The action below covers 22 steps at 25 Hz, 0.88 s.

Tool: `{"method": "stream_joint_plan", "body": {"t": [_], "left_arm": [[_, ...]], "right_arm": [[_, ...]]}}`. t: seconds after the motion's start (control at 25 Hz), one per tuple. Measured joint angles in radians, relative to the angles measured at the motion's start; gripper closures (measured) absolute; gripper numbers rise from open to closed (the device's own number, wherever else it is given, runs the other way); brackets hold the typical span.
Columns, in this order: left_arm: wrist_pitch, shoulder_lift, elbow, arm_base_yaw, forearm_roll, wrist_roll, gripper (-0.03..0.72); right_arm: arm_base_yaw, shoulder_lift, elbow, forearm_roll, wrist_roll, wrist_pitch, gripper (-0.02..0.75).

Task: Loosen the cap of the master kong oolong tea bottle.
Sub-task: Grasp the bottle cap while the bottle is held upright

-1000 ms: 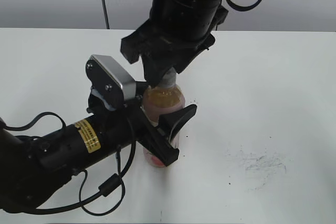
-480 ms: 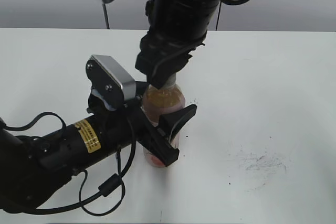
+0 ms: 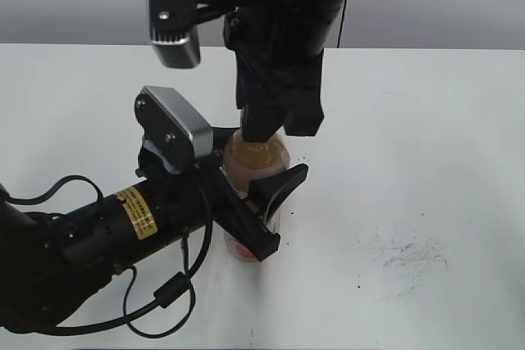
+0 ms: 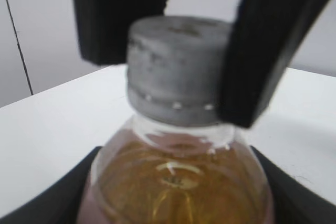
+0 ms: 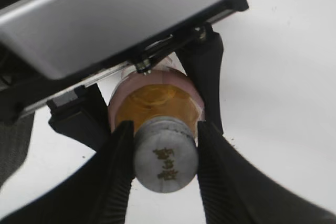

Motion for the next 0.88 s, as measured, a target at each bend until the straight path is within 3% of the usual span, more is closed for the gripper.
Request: {"method": "stream_joint_plan", "body": {"t": [0.68, 0.88], "left_arm": [[0.000, 0.000, 0.000, 0.000, 0.000, 0.003, 0.241], [0.001, 0.000, -0.001, 0.000, -0.002, 0.003, 0.241]], "right_arm": [[0.001, -0.002, 0.000, -0.018, -1.164, 0.008, 0.462], [0.001, -0.002, 0.000, -0.023, -1.264, 0.007, 0.462]]}}
